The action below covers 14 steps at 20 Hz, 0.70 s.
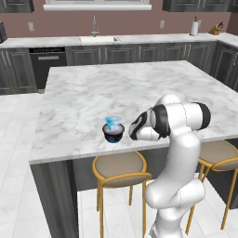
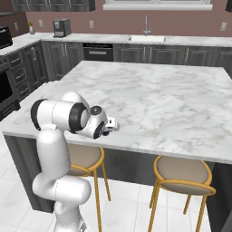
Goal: Stack the yogurt containers by placing the smaller containers on top of the larger containers.
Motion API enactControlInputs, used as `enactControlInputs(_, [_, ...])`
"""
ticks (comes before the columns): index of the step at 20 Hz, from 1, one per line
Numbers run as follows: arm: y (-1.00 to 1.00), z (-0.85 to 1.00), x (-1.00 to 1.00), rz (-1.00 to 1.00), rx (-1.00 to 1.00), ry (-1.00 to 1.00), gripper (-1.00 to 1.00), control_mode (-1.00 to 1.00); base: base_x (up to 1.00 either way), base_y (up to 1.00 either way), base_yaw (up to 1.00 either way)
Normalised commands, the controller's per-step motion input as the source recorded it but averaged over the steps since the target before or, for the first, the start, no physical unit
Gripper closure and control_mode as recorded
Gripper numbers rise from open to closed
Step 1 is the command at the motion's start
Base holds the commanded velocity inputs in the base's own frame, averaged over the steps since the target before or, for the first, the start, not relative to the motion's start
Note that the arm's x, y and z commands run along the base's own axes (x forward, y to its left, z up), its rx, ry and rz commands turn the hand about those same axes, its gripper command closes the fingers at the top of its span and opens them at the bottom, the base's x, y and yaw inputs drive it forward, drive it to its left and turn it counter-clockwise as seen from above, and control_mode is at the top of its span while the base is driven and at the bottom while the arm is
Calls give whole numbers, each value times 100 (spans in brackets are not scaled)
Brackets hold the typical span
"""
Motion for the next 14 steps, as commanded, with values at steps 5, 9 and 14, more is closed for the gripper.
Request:
enactControlInputs(5, [0,40,-12,0,7,0,100,-100,0,0,0])
enactControlInputs(9, [-1,54,-11,0,9,0,100,-100,0,0,0])
enactControlInputs(14, [-7,59,-14,0,7,0,100,-100,0,0,0])
